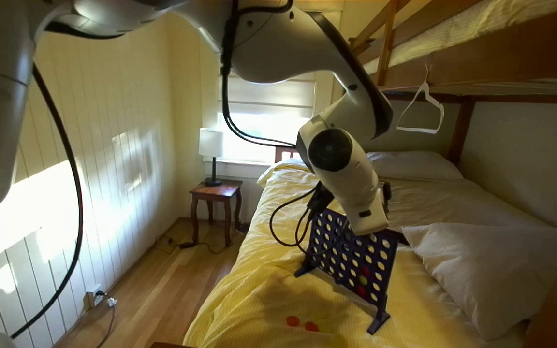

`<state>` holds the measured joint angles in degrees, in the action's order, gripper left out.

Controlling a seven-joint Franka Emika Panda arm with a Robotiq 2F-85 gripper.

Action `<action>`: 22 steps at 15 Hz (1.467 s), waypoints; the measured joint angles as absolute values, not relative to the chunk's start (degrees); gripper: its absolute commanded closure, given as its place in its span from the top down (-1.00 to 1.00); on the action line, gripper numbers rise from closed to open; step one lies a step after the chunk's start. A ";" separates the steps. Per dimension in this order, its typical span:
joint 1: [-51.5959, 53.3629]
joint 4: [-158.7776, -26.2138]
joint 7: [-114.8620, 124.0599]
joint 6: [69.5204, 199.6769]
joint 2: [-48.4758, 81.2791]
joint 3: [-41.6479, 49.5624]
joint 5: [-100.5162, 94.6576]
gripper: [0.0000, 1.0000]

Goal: Pick up the orange circle and put it in the blue object

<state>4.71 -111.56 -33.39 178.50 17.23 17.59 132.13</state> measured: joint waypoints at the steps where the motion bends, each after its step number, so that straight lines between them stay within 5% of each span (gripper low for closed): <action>1: 4.71 -111.64 -33.50 177.44 17.07 17.79 132.13 0.97; 22: -1.22 -131.68 -20.00 160.11 7.85 17.91 57.84 1.00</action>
<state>-1.22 -131.68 -20.00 160.11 7.85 17.91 57.84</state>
